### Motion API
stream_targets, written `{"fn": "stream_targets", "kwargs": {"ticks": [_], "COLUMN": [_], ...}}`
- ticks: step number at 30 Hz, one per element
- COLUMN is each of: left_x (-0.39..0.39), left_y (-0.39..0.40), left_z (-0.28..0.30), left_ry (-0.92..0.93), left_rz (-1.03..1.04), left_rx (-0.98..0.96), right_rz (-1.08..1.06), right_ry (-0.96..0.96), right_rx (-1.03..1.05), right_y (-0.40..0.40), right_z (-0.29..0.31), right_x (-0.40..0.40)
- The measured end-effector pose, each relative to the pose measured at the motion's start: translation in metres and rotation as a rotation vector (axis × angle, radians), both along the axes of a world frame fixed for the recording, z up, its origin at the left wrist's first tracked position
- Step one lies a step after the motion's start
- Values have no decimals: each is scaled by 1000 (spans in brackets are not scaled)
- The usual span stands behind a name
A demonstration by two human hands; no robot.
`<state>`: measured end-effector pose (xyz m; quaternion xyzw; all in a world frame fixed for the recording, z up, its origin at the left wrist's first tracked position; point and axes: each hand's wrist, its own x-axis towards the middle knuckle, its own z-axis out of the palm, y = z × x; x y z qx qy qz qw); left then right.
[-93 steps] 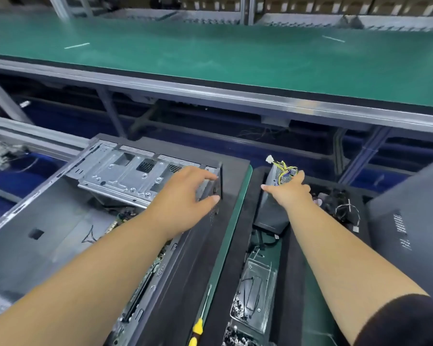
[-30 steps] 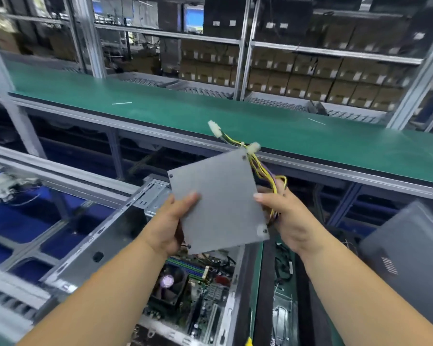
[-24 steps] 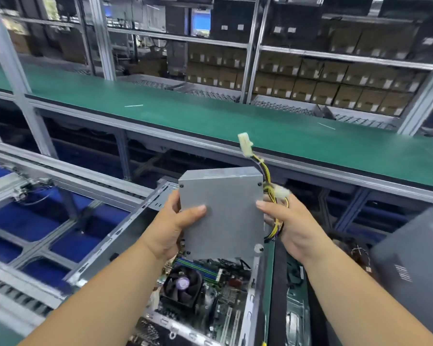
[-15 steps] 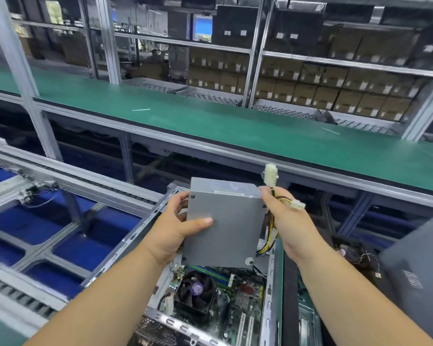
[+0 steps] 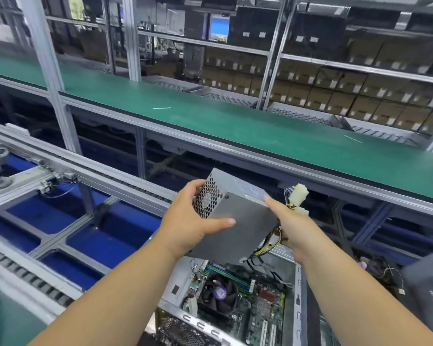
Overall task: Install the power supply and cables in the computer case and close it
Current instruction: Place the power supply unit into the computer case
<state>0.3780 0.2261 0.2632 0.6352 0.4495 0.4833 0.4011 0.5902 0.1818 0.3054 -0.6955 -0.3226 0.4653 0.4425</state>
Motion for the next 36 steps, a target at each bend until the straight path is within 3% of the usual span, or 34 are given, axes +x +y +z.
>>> {"fn": "stream_targets", "kwargs": {"ticks": [7, 12, 14, 21, 24, 30, 36], "left_x": [-26, -37, -40, -48, -55, -53, -53], "left_y": [1, 2, 3, 13, 17, 9, 0], "left_z": [2, -3, -5, -8, -10, -20, -29], "left_ry": [193, 246, 263, 416, 408, 433, 401], "left_rz": [44, 24, -2, -98, -141, -205, -201], "left_rx": [63, 113, 133, 259, 261, 232, 117], "right_rz": [22, -45, -49, 521, 707, 726, 744], "right_ry": [-283, -9, -68, -251, -443, -697, -679], "right_rx": [79, 70, 98, 9, 22, -3, 24], "right_y": [8, 20, 21, 18, 16, 26, 36], "right_z": [1, -11, -15, -10, -11, -21, -30], "right_x": [-6, -8, -11, -23, -24, -29, -28]}}
